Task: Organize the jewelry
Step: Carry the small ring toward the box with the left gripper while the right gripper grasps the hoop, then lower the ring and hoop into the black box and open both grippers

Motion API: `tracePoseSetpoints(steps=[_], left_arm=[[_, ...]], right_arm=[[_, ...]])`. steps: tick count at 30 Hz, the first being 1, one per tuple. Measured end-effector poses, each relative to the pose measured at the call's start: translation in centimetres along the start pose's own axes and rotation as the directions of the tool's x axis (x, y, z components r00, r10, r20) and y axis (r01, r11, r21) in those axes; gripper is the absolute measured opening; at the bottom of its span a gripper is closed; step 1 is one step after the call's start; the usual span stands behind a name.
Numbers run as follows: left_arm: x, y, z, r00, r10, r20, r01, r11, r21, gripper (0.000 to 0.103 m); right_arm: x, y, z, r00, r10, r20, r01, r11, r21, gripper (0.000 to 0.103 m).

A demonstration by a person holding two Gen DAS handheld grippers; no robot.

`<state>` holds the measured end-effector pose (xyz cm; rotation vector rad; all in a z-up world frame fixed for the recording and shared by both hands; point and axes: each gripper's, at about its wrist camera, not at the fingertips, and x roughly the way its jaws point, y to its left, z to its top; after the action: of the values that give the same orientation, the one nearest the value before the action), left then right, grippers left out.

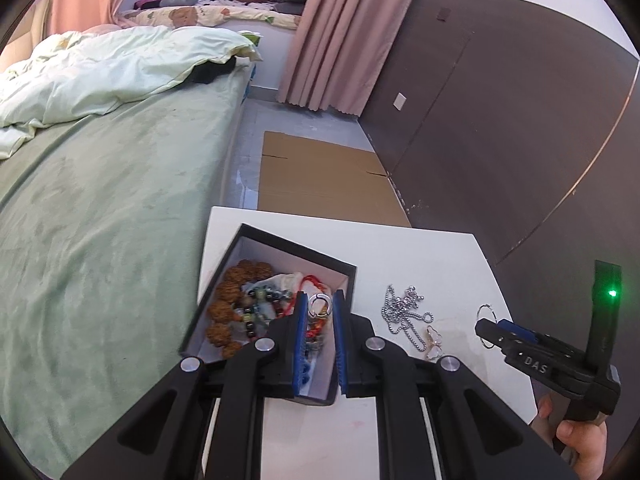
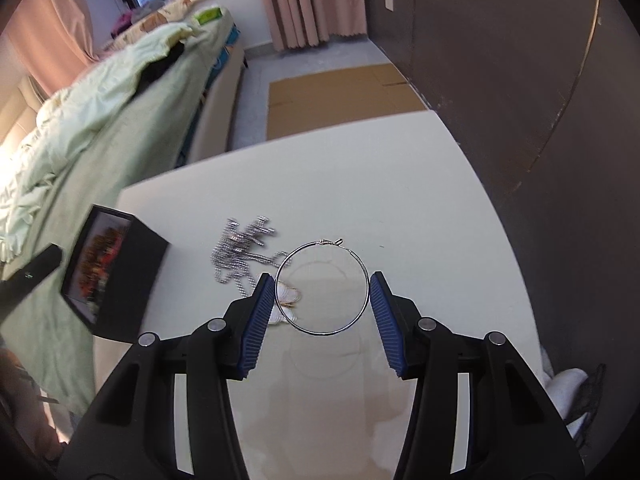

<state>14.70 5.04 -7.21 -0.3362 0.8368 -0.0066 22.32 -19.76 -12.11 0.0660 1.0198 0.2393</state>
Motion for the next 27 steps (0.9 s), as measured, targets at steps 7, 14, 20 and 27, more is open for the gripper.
tracePoseSetpoints(steps=[7, 14, 20, 27], left_arm=[[-0.1, 3.8, 0.4, 1.000, -0.020, -0.008, 0.018, 0.989, -0.148, 0.027], [-1.4, 4.5, 0.9, 0.999, -0.020, 0.029, 0.025, 0.985, -0.173, 0.046], [-1.9, 5.4, 1.2, 1.000, 0.010, 0.030, -0.004, 0.982, -0.188, 0.046], [-2.9, 6.0, 1.6, 0.997, 0.041, 0.059, -0.029, 0.982, -0.187, 0.057]], right_arm=[[-1.1, 2.7, -0.2, 0.995, 0.080, 0.054, -0.079, 0.997, -0.009, 0.050], [-1.9, 5.9, -0.2, 0.981, 0.165, 0.102, -0.161, 0.986, -0.045, 0.050], [-2.4, 8.7, -0.1, 0.959, 0.245, 0.140, -0.235, 0.969, -0.082, 0.050], [-2.3, 11.8, 0.3, 0.920, 0.361, 0.152, -0.349, 0.932, -0.097, 0.051]])
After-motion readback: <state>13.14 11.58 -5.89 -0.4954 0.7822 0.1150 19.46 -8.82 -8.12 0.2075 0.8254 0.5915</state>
